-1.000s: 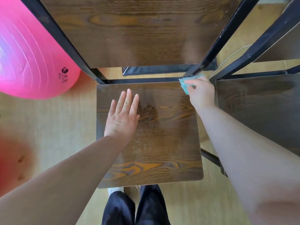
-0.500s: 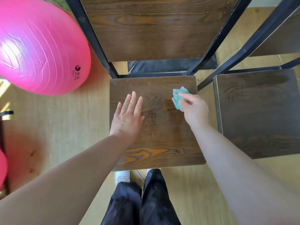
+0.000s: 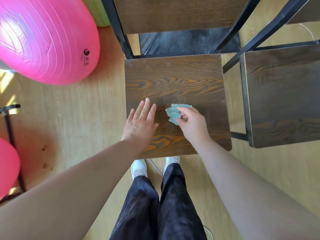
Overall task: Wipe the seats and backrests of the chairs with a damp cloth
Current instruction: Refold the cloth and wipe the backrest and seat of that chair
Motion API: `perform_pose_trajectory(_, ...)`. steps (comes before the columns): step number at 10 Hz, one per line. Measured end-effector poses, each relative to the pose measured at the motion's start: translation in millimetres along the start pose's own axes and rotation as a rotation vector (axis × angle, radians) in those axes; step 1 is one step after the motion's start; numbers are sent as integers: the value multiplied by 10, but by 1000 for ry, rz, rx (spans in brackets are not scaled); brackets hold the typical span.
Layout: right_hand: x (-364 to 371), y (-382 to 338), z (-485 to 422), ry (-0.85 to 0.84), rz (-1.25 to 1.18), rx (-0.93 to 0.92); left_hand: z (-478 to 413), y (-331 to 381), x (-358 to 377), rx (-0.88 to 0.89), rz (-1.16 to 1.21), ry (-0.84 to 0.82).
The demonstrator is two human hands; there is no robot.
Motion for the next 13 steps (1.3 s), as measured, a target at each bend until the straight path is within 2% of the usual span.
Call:
perform_pose_trajectory(1,122,41,116,-95,156,-96,41,-26,49,8,4,2)
perform_pose_trajectory(2,132,33,143,-96,255,-167,59,-47,75,9,8,8)
perform_pose_trajectory(3,134,-11,107,-67,288,-194,60,-68,82,8,6,7)
perform_pose_trajectory(5,24,-41,23,74,176,-149,51,-79,63,17,18,13)
perform_pose_trajectory(8,-166,95,33,101,-82,219,24,-59,82,29,22,-2)
perform_pose_trajectory(11,-383,399,228,331,-527,543,-33,94,59,54,35,-5)
perform_pose_trajectory(13,-481,786,460,451,-664,745,-101,317,80,82,45,-28)
Point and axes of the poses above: each hand's wrist, its own z-axis away from the middle knuckle, its own x-axis out of the palm, y = z × x, the point moved 7 cm from there along -z, towards the middle knuckle, and after that the axes turned 8 degrees about y, right-handed, at the moved point
